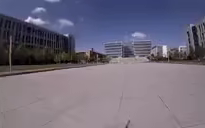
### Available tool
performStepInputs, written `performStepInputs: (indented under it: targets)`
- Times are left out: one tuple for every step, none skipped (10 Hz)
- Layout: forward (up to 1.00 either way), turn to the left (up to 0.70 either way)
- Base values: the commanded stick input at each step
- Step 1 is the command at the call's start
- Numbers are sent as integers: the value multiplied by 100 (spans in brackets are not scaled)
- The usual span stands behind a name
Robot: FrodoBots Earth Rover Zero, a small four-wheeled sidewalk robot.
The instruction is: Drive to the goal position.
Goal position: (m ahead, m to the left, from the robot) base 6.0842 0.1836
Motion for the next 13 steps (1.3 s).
performStepInputs:
  targets:
    - [70, 0]
    - [70, 0]
    - [70, 0]
    - [70, 0]
    - [70, 0]
    - [70, 0]
    - [70, 0]
    - [70, 0]
    - [70, 0]
    - [70, 0]
    - [70, 0]
    - [70, 0]
    - [70, 0]
